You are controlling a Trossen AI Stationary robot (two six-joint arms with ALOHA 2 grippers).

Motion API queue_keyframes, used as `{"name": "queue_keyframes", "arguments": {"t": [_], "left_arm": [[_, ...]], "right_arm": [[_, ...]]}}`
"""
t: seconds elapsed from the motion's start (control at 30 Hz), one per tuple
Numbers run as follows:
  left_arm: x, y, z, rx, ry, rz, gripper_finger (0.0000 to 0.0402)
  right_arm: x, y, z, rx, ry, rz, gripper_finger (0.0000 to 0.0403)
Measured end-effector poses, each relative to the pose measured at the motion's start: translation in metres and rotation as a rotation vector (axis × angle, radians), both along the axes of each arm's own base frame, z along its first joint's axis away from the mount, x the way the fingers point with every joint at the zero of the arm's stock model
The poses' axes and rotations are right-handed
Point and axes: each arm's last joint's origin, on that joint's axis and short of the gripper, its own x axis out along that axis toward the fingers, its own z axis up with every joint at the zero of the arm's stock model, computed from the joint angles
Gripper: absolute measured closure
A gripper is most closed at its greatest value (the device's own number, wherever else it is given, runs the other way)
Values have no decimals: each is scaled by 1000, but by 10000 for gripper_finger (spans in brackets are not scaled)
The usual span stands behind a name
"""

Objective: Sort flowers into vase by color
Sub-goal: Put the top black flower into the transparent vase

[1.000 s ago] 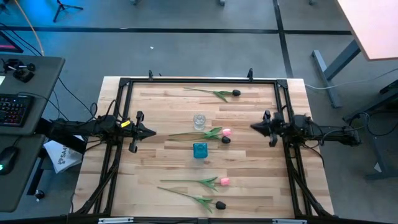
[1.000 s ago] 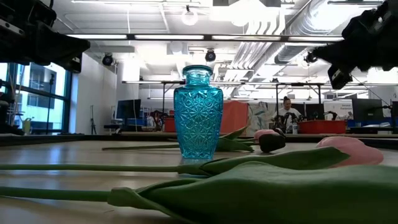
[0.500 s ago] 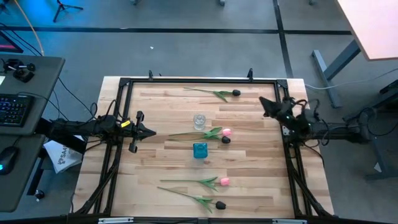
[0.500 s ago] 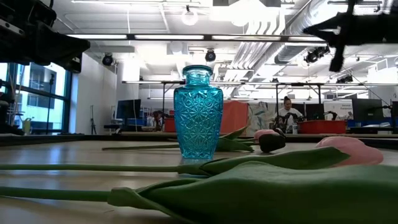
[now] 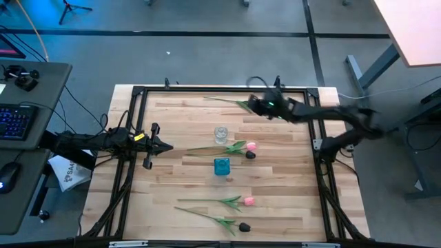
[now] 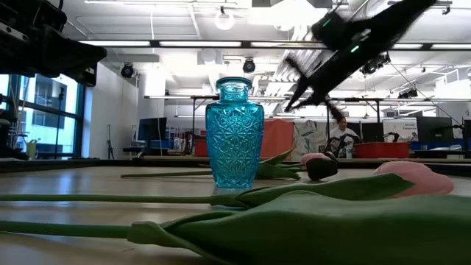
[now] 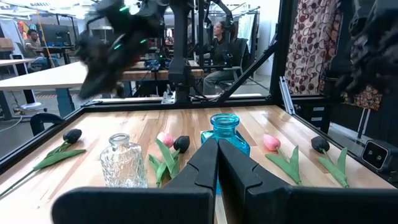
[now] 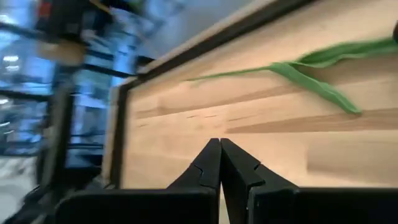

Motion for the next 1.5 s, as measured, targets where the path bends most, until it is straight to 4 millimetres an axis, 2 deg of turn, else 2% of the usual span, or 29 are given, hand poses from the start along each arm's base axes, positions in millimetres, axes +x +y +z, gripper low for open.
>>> {"name": "queue_keyframes", "arguments": {"t": [0.13, 0.3, 0.47, 0.6, 0.77, 0.9, 1.13, 1.3, 1.5], "left_arm": [[0, 0, 0, 0, 0, 0, 401], [0, 0, 0, 0, 0, 0, 401], [0, 0, 0, 0, 0, 0, 401], [0, 0, 0, 0, -1, 0, 401], [0, 0, 0, 0, 0, 0, 401], [0, 0, 0, 0, 0, 0, 401], [0, 0, 0, 0, 0, 0, 401], [0, 0, 0, 0, 0, 0, 401], [0, 0, 0, 0, 0, 0, 401]], "right_arm": [[40, -22, -7, 42, 17, 43, 376], [77, -42, 1, 50, 182, 104, 304], [93, -70, 21, 11, 455, 257, 232], [99, -103, 39, -55, 594, 472, 198], [101, -139, 35, -37, 747, 680, 191], [106, -153, 26, -122, 851, 908, 192], [119, -159, -4, -247, 948, 1172, 192], [122, -160, -19, -274, 1041, 1229, 192], [124, -161, -34, -280, 1055, 1300, 192]]}}
